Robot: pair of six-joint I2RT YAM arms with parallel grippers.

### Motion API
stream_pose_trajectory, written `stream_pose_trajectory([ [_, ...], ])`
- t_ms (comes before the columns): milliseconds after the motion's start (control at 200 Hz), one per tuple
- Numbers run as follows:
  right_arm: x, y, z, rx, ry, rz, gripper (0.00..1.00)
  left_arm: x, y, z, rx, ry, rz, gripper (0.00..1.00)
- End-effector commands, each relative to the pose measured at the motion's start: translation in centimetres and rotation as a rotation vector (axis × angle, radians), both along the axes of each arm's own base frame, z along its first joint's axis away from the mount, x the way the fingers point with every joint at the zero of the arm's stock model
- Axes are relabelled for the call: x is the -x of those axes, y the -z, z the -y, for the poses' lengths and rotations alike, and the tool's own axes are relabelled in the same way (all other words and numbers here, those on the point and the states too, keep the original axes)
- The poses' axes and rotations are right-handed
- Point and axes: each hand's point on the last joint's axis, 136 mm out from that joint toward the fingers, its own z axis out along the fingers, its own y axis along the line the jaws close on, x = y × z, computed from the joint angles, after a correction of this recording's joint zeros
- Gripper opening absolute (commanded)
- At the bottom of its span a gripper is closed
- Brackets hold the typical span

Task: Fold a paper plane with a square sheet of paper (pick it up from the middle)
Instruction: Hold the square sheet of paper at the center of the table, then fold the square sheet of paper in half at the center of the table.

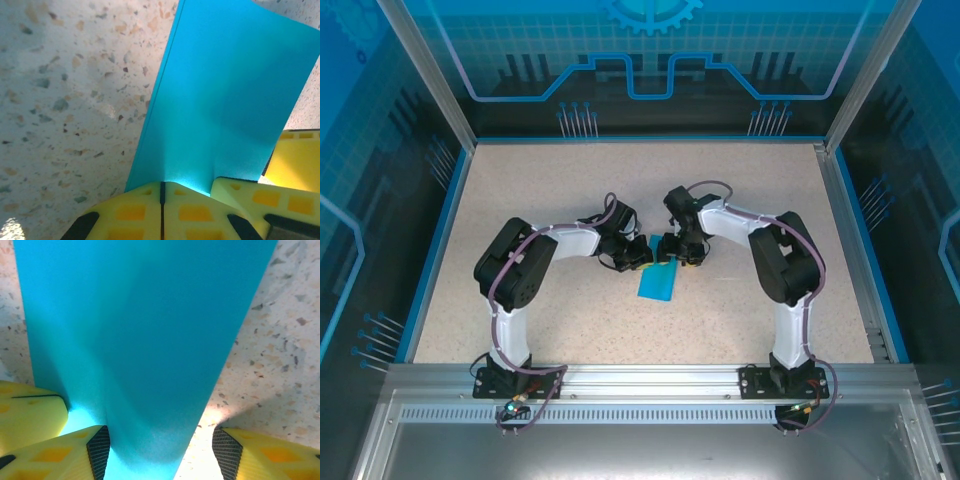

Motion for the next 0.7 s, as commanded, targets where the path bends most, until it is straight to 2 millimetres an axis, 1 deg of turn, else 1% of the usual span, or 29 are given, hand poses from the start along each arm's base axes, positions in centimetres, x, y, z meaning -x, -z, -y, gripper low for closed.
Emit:
stream_pose_trajectory([
  [0,0.1,-0.9,-1.1,-0.094,0.000,0.022,0.64,1.9,2.7,-1.4,-0.095,0.008,-0.080,0.07],
  [65,-0.4,-3.2,-1.2,-0.127,0.006,0.079,0.64,2.2,3.0,-1.5,-0.097,0.012,-0.087,0.07],
  [130,-0.6,-4.8,-1.2,-0.148,0.010,0.122,0.64,2.3,3.2,-1.6,-0.099,0.017,-0.090,0.07],
  [195,-0.6,-5.7,-1.6,-0.180,0.002,0.151,0.62,2.7,3.6,-1.8,-0.106,0.022,-0.094,0.07],
  [290,-0.3,-6.4,-3.1,-0.246,-0.024,0.165,0.55,3.1,4.2,-2.0,-0.114,0.027,-0.108,0.06],
  [335,-0.1,-6.3,-3.8,-0.262,-0.037,0.167,0.54,3.2,4.3,-2.1,-0.115,0.025,-0.111,0.06],
  [400,0.0,-5.5,-4.3,-0.264,-0.039,0.147,0.51,3.3,4.5,-2.2,-0.119,0.025,-0.114,0.06],
  [465,0.2,-4.3,-4.5,-0.265,-0.028,0.114,0.42,3.4,4.6,-2.3,-0.125,0.025,-0.115,0.06],
  [520,0.1,-3.5,-4.4,-0.260,-0.015,0.106,0.36,3.6,4.9,-2.5,-0.132,0.025,-0.119,0.06],
  [570,0.1,-2.7,-4.1,-0.249,-0.002,0.094,0.28,3.7,5.1,-2.7,-0.139,0.027,-0.123,0.06],
  [610,0.2,-2.1,-3.8,-0.241,0.005,0.085,0.25,3.9,5.3,-2.8,-0.145,0.029,-0.127,0.05],
  [690,0.4,-1.7,-3.2,-0.247,0.014,0.081,0.18,4.3,5.9,-3.1,-0.156,0.030,-0.139,0.04],
])
